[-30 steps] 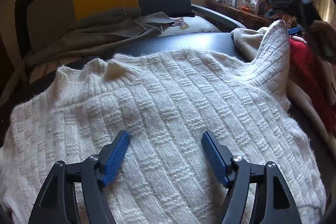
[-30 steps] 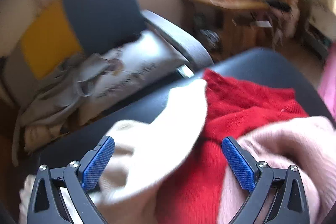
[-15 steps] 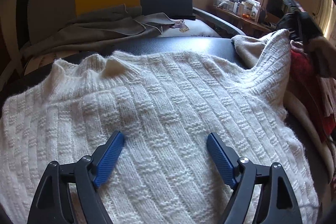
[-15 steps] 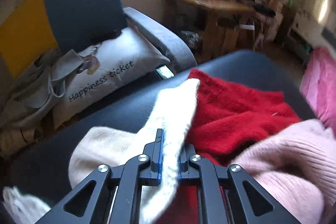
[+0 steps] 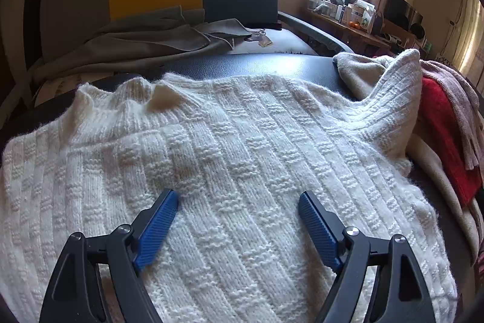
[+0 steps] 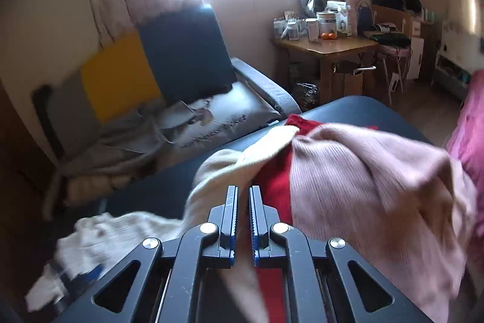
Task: Fold clothes
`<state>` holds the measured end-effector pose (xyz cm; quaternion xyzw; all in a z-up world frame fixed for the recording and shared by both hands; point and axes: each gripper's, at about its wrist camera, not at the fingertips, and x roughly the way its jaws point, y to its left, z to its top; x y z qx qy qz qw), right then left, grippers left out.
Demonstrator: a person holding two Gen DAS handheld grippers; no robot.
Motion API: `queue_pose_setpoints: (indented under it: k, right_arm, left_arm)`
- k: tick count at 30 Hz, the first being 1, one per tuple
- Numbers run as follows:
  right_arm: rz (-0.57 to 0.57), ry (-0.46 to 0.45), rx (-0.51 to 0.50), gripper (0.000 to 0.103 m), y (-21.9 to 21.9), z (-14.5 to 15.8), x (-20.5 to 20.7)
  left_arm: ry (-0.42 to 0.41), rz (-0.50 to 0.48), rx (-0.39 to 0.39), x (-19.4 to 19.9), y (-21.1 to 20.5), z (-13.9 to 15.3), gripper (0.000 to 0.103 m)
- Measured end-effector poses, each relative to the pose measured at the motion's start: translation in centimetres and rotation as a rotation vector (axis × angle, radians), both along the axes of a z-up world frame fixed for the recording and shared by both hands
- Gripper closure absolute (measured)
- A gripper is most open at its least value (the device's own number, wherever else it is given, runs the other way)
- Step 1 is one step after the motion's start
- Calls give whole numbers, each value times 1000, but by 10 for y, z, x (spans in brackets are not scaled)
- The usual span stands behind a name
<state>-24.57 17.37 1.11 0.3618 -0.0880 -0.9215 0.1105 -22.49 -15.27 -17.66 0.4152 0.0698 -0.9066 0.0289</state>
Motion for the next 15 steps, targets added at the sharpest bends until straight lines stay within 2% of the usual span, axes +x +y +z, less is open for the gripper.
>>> queue_pose_setpoints:
  k: [2, 4, 5, 6, 8, 11, 15]
  right_arm:
    - [7, 4, -43, 92, 8, 5, 33]
    - [21, 1, -46, 66, 12, 4, 54]
    - [32, 0, -32, 39, 11, 2, 59]
    - [53, -1, -24, 23, 9, 0, 62]
    - [63, -17, -34, 11, 5, -8, 44]
    - [53, -53, -71, 1, 0, -25, -1]
    - [40, -100, -120, 0, -6, -47, -61]
  left_arm:
    - [0, 4, 4, 1, -1, 0, 19]
    - [0, 8, 6, 3, 0, 0, 19]
    - [-1, 10, 7, 3, 0, 0, 19]
    - [0, 13, 10, 5, -1, 0, 19]
    - [2, 19, 18, 7, -2, -1, 19]
    - [1, 21, 17, 6, -2, -1, 19]
    - [-2, 20, 9, 6, -1, -1, 18]
